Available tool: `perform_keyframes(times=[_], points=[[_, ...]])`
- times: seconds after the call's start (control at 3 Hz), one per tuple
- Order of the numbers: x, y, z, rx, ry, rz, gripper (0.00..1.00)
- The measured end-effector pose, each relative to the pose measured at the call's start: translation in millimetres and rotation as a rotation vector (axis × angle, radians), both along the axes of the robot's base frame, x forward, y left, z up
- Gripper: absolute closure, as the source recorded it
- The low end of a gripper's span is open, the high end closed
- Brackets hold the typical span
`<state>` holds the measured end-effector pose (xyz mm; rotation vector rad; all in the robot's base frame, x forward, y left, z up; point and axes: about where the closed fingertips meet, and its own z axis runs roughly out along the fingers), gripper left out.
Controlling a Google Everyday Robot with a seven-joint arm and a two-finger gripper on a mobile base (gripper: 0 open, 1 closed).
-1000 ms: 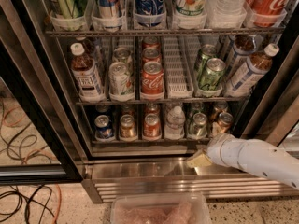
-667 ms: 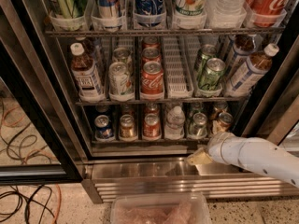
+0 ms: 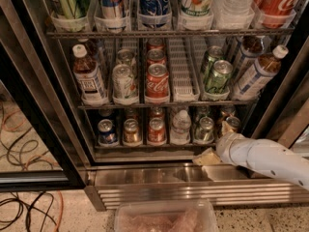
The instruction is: Pick green can from bottom shelf of fridge
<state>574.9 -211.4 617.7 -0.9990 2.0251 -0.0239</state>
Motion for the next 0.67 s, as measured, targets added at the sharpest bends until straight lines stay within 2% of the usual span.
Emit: perform_keyframes(times=[0.33,0.67], points=[[7,6,4,-0.013,-0.017,0.029,0.00],[11,26,6,-0.037,-0.023,0.100,0.00]])
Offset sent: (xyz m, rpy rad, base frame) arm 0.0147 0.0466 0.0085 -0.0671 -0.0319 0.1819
